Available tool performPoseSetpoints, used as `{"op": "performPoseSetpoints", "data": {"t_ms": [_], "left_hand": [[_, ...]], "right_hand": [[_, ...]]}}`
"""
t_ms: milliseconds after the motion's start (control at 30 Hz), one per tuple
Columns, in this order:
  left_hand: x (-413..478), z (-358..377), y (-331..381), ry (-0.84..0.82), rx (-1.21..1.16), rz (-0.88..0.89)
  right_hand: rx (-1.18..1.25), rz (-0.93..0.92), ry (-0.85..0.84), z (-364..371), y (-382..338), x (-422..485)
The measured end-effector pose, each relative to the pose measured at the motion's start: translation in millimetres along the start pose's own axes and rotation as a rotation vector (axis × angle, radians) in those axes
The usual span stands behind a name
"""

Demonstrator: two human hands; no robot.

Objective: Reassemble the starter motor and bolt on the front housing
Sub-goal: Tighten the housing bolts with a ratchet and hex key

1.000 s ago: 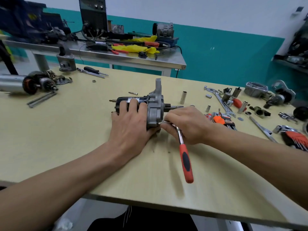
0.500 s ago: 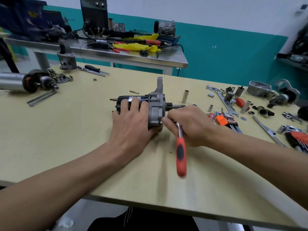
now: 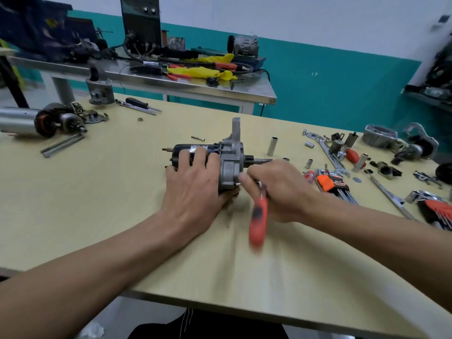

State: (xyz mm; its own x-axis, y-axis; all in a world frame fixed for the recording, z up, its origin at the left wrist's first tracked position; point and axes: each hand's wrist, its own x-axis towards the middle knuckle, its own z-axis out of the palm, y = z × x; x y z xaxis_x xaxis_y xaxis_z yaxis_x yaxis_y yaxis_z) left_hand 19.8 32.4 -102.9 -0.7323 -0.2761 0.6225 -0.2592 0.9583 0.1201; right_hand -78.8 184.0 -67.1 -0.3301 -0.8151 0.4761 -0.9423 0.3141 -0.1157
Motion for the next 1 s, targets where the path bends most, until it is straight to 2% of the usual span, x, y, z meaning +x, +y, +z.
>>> {"op": "performPoseSetpoints", "data": {"t_ms": [33, 67, 100, 133, 200, 267, 333, 400, 433, 467, 533, 600, 633, 667, 767, 833, 933, 1000], "left_hand": [[-0.3, -0.2, 0.3, 0.000, 0.001, -0.001], [-0.8, -0.4, 0.2, -0.001, 0.002, 0.000], [-1.3, -0.2, 0.0, 0.001, 0.005, -0.001], [-1.0, 0.0, -0.2, 0.007, 0.007, 0.000], [0.3, -0.4, 0.2, 0.011, 0.004, 0.006], [1.1, 0.7, -0.6, 0.013, 0.013, 0.004], [1.3, 1.0, -1.2, 0.021, 0.020, 0.005], [0.8, 2.5, -2.3, 0.018, 0.023, 0.005], [0.8, 2.7, -1.9, 0.020, 0.025, 0.002], [0.6, 2.3, -1.1, 0.019, 0.022, 0.000], [0.5, 1.9, 0.1, 0.024, 0.012, -0.013], [0.4, 1.4, 0.2, 0.016, 0.004, -0.022], [0.2, 1.7, -0.3, 0.005, 0.001, -0.022], [0.1, 1.7, -1.0, -0.004, -0.001, -0.022], [0.2, 0.5, -1.1, -0.004, -0.004, -0.023], [0.3, 0.2, -0.9, -0.016, 0.005, -0.022], [1.1, 1.1, -1.2, -0.026, 0.001, -0.019], [1.9, 1.2, -1.2, -0.023, -0.002, -0.023]], "right_hand": [[-0.159, -0.201, 0.045, -0.3, 7.2, 0.6], [-0.199, -0.309, 0.057, -0.8, 13.5, 1.7], [-0.174, -0.333, 0.073, 0.6, 17.0, 2.1], [-0.108, -0.280, 0.090, 2.7, 16.3, 1.4], [0.146, 0.004, 0.083, 9.0, 2.5, 0.1], [0.517, 0.478, -0.042, 8.5, -12.0, 2.1], [0.852, 0.982, -0.261, 0.0, -16.0, 10.9], [0.964, 1.144, -0.356, -4.5, -15.4, 14.6], [0.916, 1.108, -0.348, -5.3, -15.2, 15.3], [0.806, 0.968, -0.298, -3.3, -15.6, 13.5], [0.379, 0.398, -0.056, 2.4, -11.4, 6.9], [-0.024, -0.188, 0.097, 4.3, 6.9, 2.7], [-0.116, -0.354, 0.106, 4.8, 16.8, 2.9], [-0.162, -0.435, 0.102, 5.1, 24.1, 4.2], [-0.214, -0.459, 0.113, 8.7, 30.9, 8.7], [-0.153, -0.386, 0.150, 11.9, 28.0, 6.9], [0.149, -0.016, 0.165, 20.5, 7.7, -3.2], [0.456, 0.414, 0.073, 18.7, -10.6, -1.7]]}}
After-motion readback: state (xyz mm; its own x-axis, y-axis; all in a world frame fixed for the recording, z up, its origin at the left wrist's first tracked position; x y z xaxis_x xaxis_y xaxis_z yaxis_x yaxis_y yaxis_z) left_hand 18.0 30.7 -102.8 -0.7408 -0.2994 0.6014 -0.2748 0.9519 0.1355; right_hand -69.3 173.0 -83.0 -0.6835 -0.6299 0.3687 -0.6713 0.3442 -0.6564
